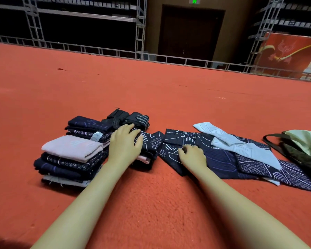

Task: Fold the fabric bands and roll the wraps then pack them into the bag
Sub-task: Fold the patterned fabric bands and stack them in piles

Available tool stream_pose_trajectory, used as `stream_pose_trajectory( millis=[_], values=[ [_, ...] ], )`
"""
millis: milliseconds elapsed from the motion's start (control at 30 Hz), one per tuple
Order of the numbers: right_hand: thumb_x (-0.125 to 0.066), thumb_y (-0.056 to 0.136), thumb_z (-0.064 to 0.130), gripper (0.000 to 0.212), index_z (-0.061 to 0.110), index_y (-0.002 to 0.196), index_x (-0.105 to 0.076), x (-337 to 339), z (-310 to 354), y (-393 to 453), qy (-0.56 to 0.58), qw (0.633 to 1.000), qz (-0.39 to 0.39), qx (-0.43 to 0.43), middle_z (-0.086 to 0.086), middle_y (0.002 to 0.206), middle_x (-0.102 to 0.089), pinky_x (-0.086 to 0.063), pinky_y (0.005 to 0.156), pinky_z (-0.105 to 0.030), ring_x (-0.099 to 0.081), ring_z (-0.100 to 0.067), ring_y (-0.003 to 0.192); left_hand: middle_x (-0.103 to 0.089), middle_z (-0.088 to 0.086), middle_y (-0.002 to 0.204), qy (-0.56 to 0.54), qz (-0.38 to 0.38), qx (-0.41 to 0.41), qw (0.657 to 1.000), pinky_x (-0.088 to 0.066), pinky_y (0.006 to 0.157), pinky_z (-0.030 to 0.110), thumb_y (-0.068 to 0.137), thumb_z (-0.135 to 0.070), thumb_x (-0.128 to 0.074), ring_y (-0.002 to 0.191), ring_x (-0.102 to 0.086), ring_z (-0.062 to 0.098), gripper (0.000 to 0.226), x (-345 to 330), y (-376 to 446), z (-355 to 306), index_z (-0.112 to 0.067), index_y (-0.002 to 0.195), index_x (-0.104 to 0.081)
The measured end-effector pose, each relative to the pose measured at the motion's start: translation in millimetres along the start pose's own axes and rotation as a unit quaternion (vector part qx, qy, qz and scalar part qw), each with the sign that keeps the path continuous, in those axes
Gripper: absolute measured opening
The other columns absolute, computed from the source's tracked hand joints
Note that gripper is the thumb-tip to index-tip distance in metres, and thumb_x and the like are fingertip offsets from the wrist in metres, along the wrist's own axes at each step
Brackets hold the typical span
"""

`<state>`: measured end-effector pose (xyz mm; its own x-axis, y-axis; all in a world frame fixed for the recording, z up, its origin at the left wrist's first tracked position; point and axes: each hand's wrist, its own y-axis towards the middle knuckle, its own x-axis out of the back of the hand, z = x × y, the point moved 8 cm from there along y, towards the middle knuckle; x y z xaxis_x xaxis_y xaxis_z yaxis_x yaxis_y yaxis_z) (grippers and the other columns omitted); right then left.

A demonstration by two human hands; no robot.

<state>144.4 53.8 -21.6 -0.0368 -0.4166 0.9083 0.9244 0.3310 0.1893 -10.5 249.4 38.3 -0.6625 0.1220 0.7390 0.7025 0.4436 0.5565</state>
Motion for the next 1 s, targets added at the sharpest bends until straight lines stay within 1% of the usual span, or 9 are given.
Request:
stream_pose_trajectory(
  millis=[100, 167, 300, 467, 567, 633, 733, 867, 1000],
  values=[
    [-0.051, 0.089, 0.049, 0.053, 0.018, 0.132, -0.048, -2.5, -18.4, -5.9, -0.063, 0.998, 0.022, 0.01, -0.011, 0.127, -0.052, -0.038, 0.097, -0.039, -0.046, -0.032, 0.119, -0.06, 0.0, 0.125, 0.003, 0.004, -0.06, 0.998, -0.025, 0.11, 0.043, 0.089, -0.039, -0.038, 0.123, -0.047, 0.02, 0.043, 5.6, -1.9, -17.2, -0.019, 0.113, -0.068],
    [-0.058, 0.086, 0.042, 0.048, 0.018, 0.127, -0.052, 4.0, -20.1, -2.9, 0.005, 0.999, 0.041, -0.001, -0.009, 0.12, -0.059, -0.042, 0.092, -0.036, -0.053, -0.029, 0.114, -0.063, -0.004, 0.115, -0.002, 0.011, -0.085, 0.996, -0.025, 0.111, 0.041, 0.093, -0.034, -0.045, 0.115, -0.052, 0.017, 0.033, 6.4, -2.3, -24.7, -0.02, 0.11, -0.069],
    [-0.064, 0.083, 0.018, 0.011, 0.02, 0.094, -0.066, 26.5, -18.4, -9.4, 0.218, 0.975, 0.048, 0.009, -0.001, 0.09, -0.068, -0.043, 0.075, -0.027, -0.064, -0.019, 0.091, -0.064, -0.004, 0.105, -0.038, -0.008, -0.121, 0.992, -0.037, 0.1, 0.037, 0.09, -0.032, -0.048, 0.106, -0.054, 0.019, 0.03, 15.4, -6.6, -49.1, -0.019, 0.106, -0.07],
    [-0.063, 0.084, 0.006, 0.019, 0.022, 0.093, -0.069, 63.4, -54.8, -36.5, 0.395, 0.916, 0.071, 0.006, 0.003, 0.089, -0.069, -0.05, 0.066, -0.017, -0.064, -0.003, 0.074, -0.06, -0.007, 0.101, -0.121, 0.011, -0.174, 0.977, -0.049, 0.07, 0.031, 0.086, -0.035, -0.039, 0.102, -0.05, 0.014, 0.036, 2.4, -23.7, -120.8, -0.022, 0.106, -0.067],
    [-0.065, 0.083, 0.007, 0.029, 0.024, 0.106, -0.066, 76.3, -112.1, -47.5, 0.391, 0.919, 0.024, -0.039, 0.002, 0.099, -0.067, -0.049, 0.052, -0.019, -0.063, -0.007, 0.077, -0.056, -0.005, 0.108, -0.112, 0.064, -0.185, 0.974, -0.048, 0.07, 0.033, 0.089, -0.029, -0.046, 0.105, -0.048, 0.015, 0.031, -30.1, -33.4, -154.6, -0.024, 0.115, -0.062],
    [-0.065, 0.083, 0.003, 0.037, 0.02, 0.115, -0.061, 82.3, -144.8, -51.4, 0.397, 0.915, -0.043, -0.062, -0.004, 0.113, -0.064, -0.05, 0.068, -0.016, -0.061, -0.01, 0.088, -0.053, -0.004, 0.115, -0.109, 0.103, -0.158, 0.976, -0.046, 0.079, 0.034, 0.09, -0.025, -0.05, 0.11, -0.045, 0.017, 0.033, -57.3, -36.0, -161.9, -0.025, 0.123, -0.058],
    [-0.065, 0.083, -0.001, 0.049, 0.013, 0.129, -0.053, 81.6, -166.8, -55.5, 0.429, 0.892, -0.112, -0.093, -0.008, 0.13, -0.054, -0.038, 0.1, -0.023, -0.051, -0.017, 0.117, -0.046, 0.0, 0.127, -0.08, 0.143, -0.083, 0.983, -0.039, 0.095, 0.036, 0.09, -0.028, -0.05, 0.122, -0.038, 0.02, 0.043, -98.4, -35.4, -151.7, -0.025, 0.133, -0.047],
    [-0.063, 0.084, 0.007, 0.051, 0.012, 0.134, -0.049, 80.6, -160.3, -51.6, 0.276, 0.949, -0.139, -0.055, -0.007, 0.128, -0.057, -0.035, 0.094, -0.021, -0.053, -0.022, 0.113, -0.044, 0.007, 0.136, -0.031, 0.188, 0.023, 0.981, -0.033, 0.102, 0.038, 0.091, -0.038, -0.05, 0.125, -0.036, 0.028, 0.056, -136.4, -34.2, -128.3, -0.023, 0.143, -0.034],
    [-0.058, 0.088, 0.009, 0.048, 0.014, 0.134, -0.048, 73.5, -157.3, -47.6, 0.212, 0.972, -0.103, -0.022, -0.006, 0.131, -0.057, -0.035, 0.093, -0.024, -0.054, -0.022, 0.114, -0.057, 0.01, 0.126, -0.085, 0.181, 0.044, 0.979, -0.038, 0.094, 0.034, 0.088, -0.026, -0.057, 0.117, -0.048, 0.031, 0.052, -136.1, -26.3, -118.4, -0.023, 0.138, -0.043]
  ],
)
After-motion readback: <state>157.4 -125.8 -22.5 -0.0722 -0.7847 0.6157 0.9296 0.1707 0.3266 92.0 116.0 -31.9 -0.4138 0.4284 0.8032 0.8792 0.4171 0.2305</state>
